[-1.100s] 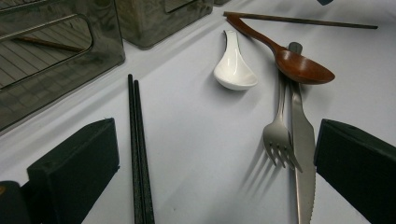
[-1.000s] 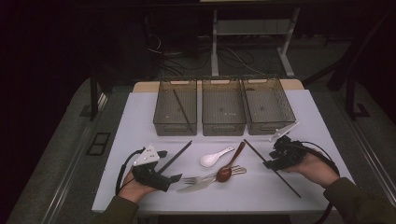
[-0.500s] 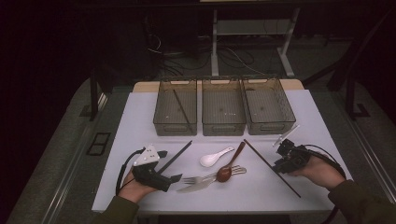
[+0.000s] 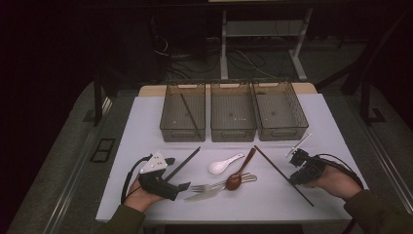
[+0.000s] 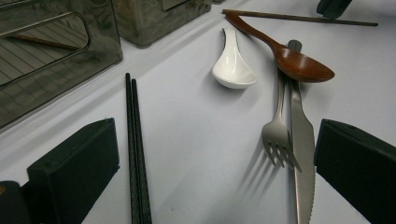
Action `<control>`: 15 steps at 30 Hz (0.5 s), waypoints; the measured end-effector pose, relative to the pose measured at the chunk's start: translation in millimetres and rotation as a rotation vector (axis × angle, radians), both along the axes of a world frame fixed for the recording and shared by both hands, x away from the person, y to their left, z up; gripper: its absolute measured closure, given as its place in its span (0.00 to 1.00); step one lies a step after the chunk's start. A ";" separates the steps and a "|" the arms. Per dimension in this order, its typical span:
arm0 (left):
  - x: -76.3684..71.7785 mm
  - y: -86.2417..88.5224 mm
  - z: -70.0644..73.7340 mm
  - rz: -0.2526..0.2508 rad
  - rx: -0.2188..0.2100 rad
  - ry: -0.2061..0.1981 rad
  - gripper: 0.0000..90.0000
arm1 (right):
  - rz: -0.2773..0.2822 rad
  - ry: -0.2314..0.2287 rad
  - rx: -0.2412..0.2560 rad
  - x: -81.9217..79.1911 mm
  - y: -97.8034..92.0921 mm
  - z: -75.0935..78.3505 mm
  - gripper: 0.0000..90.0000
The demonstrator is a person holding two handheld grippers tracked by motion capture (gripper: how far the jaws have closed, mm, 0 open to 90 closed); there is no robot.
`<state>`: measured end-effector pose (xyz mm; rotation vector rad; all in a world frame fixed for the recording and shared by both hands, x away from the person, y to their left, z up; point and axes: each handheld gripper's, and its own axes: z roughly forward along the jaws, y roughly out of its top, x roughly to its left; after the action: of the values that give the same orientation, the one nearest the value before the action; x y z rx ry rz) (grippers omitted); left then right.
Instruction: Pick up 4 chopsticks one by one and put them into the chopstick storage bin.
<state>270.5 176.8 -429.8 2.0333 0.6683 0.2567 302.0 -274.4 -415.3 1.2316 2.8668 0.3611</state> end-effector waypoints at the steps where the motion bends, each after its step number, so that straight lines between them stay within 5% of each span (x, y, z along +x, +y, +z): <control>1: 0.0 0.0 0.0 0.000 0.001 0.000 0.00 | -0.002 0.003 -0.001 0.1 0.3 -0.4 0.84; 15: 0.0 0.1 0.2 -0.001 0.002 -0.001 0.00 | -0.005 0.024 -0.042 2.5 6.3 -4.8 0.89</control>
<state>270.5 177.0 -429.7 2.0355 0.6673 0.2578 304.5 -268.1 -420.1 1.2439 2.8752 0.2859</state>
